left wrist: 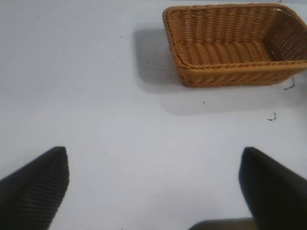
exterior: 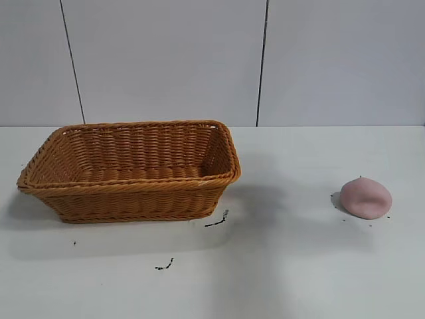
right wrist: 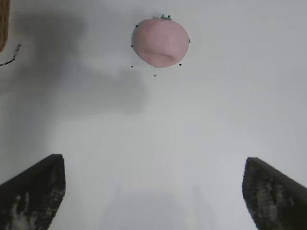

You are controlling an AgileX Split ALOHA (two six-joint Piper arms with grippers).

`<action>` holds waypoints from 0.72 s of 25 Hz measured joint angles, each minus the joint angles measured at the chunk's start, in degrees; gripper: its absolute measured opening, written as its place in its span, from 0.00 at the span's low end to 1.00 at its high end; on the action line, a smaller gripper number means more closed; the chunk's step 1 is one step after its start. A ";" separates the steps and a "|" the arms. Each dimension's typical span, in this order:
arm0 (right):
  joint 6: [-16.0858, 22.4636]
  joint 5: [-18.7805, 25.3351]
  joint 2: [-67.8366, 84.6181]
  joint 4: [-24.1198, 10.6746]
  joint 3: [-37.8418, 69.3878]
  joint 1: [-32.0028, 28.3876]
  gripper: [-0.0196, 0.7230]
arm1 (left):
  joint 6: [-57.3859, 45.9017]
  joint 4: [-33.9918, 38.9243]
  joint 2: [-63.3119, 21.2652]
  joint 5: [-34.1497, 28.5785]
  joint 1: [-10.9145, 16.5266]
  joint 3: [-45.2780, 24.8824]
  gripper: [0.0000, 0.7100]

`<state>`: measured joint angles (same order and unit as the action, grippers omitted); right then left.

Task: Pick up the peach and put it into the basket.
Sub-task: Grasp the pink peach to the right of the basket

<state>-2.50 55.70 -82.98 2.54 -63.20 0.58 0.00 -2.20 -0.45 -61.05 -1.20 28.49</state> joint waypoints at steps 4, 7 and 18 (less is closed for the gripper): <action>-0.18 1.26 -11.98 -2.06 -9.20 0.00 0.96 | 0.00 0.00 0.00 0.00 0.00 0.00 0.98; -0.23 1.56 -19.17 -2.18 -14.89 0.00 0.96 | 0.00 0.00 0.00 0.00 0.00 0.00 0.98; -2.16 1.04 -29.18 -1.29 -20.09 0.00 0.96 | 0.00 0.00 0.00 0.00 0.00 0.00 0.98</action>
<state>-4.66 56.74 -112.16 1.25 -83.29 0.58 0.00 -2.20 -0.45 -61.05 -1.20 28.49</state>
